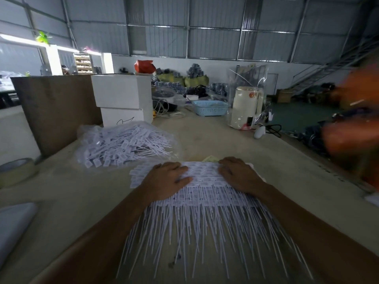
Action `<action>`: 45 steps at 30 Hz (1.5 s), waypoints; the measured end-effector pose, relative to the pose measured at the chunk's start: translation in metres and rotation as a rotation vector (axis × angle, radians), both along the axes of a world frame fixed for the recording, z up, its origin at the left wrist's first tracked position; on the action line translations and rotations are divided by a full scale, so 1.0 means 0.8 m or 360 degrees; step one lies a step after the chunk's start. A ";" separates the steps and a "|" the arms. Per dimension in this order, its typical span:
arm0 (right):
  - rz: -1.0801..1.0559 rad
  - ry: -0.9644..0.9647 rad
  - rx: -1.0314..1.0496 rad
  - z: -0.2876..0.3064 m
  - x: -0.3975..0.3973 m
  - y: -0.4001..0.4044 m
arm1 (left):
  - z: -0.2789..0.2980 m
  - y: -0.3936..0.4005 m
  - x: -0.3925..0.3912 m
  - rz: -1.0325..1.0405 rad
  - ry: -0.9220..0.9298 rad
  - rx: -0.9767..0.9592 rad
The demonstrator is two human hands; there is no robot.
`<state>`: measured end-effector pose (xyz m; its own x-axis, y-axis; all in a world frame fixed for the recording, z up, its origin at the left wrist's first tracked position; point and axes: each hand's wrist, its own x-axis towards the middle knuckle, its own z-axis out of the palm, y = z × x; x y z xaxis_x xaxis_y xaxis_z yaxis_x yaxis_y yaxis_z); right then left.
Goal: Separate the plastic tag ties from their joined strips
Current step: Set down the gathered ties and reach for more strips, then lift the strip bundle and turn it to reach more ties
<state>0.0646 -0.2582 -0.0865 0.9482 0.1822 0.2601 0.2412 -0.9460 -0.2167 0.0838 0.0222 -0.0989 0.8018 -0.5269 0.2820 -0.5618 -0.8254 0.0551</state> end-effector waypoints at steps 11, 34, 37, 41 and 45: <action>-0.0117 0.0224 -0.0014 0.004 0.040 -0.018 | -0.003 -0.005 -0.002 -0.0118 0.0167 -0.0173; 0.0378 -0.0112 0.0818 0.059 -0.047 -0.011 | 0.062 -0.021 -0.057 -0.0274 -0.0347 -0.0389; 0.0373 0.0090 0.0506 0.057 -0.049 -0.016 | 0.074 -0.024 -0.066 -0.0256 -0.0384 -0.0424; 0.0240 -0.0010 0.0748 0.065 -0.054 -0.031 | 0.083 -0.024 -0.073 -0.0239 -0.0416 -0.0598; 0.0325 0.0062 0.1509 0.087 -0.061 -0.056 | 0.089 -0.025 -0.075 -0.0330 -0.0367 -0.0816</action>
